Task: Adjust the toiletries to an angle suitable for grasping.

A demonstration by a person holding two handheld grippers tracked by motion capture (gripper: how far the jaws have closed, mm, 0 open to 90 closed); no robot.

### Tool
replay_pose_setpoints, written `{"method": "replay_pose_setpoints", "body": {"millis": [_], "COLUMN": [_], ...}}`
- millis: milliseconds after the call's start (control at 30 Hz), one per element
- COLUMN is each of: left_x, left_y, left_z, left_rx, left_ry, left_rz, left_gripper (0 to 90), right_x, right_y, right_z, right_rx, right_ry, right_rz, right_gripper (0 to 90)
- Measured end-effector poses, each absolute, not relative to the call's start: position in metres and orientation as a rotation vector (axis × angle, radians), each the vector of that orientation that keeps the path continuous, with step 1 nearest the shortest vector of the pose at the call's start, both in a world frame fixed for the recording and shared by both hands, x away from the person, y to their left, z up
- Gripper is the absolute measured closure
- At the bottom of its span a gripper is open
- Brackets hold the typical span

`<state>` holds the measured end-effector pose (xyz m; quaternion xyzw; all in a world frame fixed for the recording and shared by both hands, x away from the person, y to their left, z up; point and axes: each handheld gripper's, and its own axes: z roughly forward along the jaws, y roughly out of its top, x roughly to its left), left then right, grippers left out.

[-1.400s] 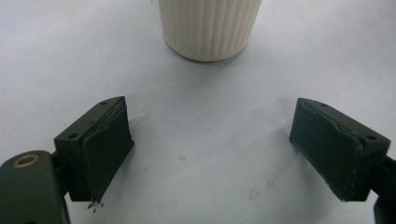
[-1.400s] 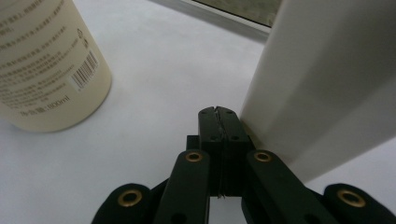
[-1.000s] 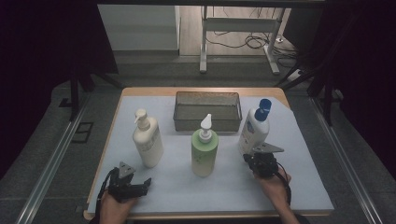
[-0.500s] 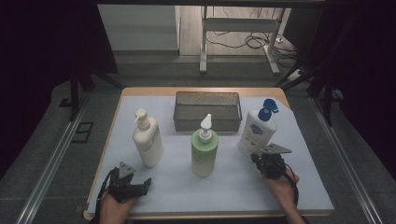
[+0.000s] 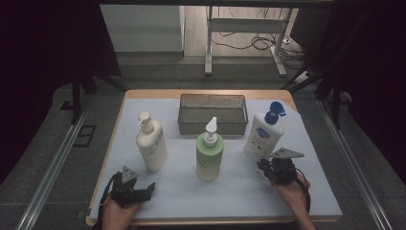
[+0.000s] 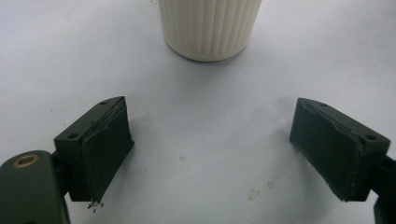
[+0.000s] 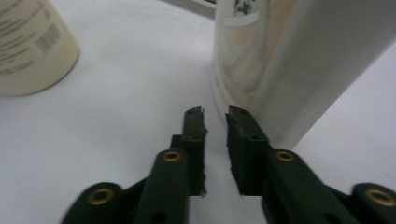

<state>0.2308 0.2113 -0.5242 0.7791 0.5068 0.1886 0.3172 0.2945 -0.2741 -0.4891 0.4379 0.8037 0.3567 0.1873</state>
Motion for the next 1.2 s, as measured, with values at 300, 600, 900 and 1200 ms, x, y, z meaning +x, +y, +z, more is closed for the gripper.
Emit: {"method": "replay_pose_setpoints", "body": {"millis": [300,600,900,1200], "left_x": [0.231,0.231,0.231,0.231], "left_y": [0.211,0.211,0.211,0.212], "left_z": [-0.524,-0.524,-0.524,-0.524], "left_rx": [2.051,2.051,2.05,2.052], "left_ry": [1.334,1.334,1.335,1.334], "left_rz": [0.496,0.495,0.494,0.493], "left_gripper": [12.2,12.2,12.2,12.1], "right_x": [0.282,0.28,0.286,0.297], "right_y": [-0.283,-0.299,-0.306,-0.307], "right_z": [-0.475,-0.453,-0.441,-0.428], "right_rx": [1.218,1.233,1.23,1.212], "right_ry": [2.289,2.258,2.25,2.238], "right_rz": [1.018,1.071,1.076,1.073], "right_gripper": [58.7,50.1,45.3,40.2]}}
